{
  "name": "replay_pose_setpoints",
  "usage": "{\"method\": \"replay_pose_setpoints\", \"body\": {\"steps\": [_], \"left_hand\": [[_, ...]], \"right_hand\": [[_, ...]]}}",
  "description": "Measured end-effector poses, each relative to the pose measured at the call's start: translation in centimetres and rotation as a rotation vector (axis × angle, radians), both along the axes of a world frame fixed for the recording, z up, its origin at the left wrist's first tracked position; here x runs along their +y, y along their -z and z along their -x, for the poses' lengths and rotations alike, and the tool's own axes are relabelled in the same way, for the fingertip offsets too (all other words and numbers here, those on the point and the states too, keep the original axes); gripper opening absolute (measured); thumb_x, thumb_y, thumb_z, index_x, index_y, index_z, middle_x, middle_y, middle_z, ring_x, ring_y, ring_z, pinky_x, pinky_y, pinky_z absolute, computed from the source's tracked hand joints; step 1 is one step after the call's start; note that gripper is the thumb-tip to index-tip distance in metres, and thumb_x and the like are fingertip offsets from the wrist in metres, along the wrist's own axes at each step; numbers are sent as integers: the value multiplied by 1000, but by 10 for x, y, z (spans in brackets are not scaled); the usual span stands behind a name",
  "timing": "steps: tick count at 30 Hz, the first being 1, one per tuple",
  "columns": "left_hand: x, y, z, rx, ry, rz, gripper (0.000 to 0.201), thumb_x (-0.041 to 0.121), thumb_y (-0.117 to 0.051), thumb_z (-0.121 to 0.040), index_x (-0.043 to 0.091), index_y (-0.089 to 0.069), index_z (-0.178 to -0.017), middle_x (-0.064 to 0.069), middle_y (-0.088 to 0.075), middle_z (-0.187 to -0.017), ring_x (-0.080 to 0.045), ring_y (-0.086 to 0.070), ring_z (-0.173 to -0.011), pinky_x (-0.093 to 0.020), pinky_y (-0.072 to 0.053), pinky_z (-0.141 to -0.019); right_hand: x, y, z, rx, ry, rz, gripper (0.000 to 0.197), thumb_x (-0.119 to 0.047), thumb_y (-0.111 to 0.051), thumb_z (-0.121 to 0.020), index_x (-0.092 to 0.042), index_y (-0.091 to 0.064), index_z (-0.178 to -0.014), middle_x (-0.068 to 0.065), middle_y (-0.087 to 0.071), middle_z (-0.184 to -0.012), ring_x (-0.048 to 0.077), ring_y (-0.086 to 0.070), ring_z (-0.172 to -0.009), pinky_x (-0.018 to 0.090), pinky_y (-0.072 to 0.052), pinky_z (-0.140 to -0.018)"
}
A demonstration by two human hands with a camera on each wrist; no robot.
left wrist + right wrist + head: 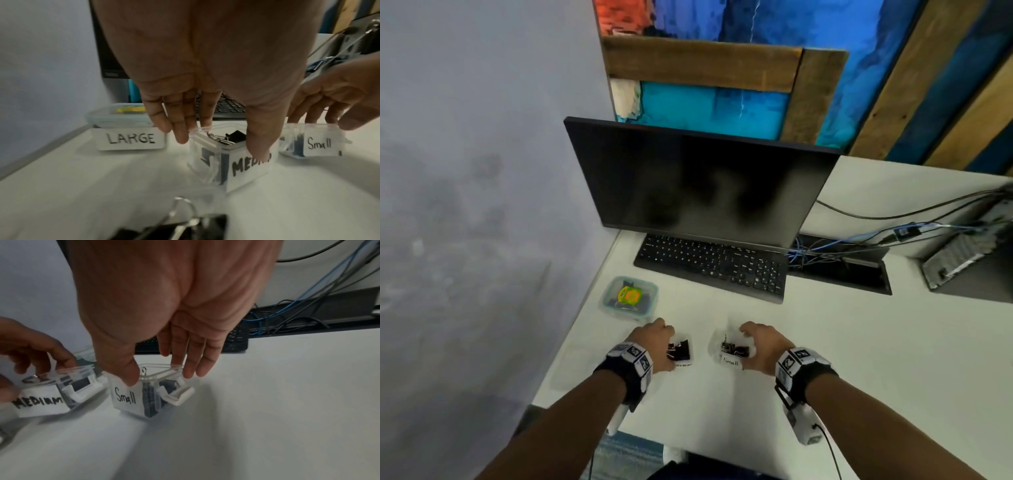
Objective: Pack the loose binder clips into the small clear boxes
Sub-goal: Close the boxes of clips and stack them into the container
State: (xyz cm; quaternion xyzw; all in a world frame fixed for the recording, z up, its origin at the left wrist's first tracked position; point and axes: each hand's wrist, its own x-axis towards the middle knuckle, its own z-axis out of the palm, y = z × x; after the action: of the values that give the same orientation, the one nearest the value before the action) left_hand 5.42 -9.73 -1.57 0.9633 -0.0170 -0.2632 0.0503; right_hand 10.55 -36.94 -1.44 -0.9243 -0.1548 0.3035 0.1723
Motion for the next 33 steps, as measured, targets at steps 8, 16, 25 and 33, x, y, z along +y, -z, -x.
{"method": "replay_pose_setpoints", "body": {"steps": [8, 16, 25, 33], "left_hand": [[-54, 8, -3, 38, 26, 171, 85, 38, -74, -78, 21, -28, -148, -1, -29, -144, -28, -50, -123, -39, -43, -103], [-14, -9, 12, 29, -17, -109, 68, 21, -62, -75, 35, -37, -137, 4, -38, -138, -19, -40, -126, -38, -32, -103], [49, 2, 69, 301, -219, -124, 108, 24, -88, -61, 34, -24, -148, -6, -13, -148, -34, -32, -134, -46, -43, -101], [11, 5, 76, 72, -257, 23, 73, 34, -76, -72, 23, -39, -134, -3, -33, -126, -28, -59, -103, -38, -52, -86]], "right_hand": [[-47, 6, 4, -63, -14, 115, 77, -23, -70, -75, -20, -37, -145, 3, -42, -138, 25, -49, -123, 33, -46, -102], [-66, 13, 10, -50, -68, 196, 85, -32, -70, -80, -24, -22, -150, 2, -38, -145, 26, -43, -128, 43, -44, -103], [-59, 13, 15, -68, -49, 184, 77, -24, -65, -82, -24, -25, -148, 2, -43, -140, 26, -48, -122, 42, -48, -98], [-64, 11, 21, -54, -63, 226, 75, -25, -64, -82, -25, -25, -146, 1, -44, -136, 25, -50, -119, 40, -49, -94]]}}
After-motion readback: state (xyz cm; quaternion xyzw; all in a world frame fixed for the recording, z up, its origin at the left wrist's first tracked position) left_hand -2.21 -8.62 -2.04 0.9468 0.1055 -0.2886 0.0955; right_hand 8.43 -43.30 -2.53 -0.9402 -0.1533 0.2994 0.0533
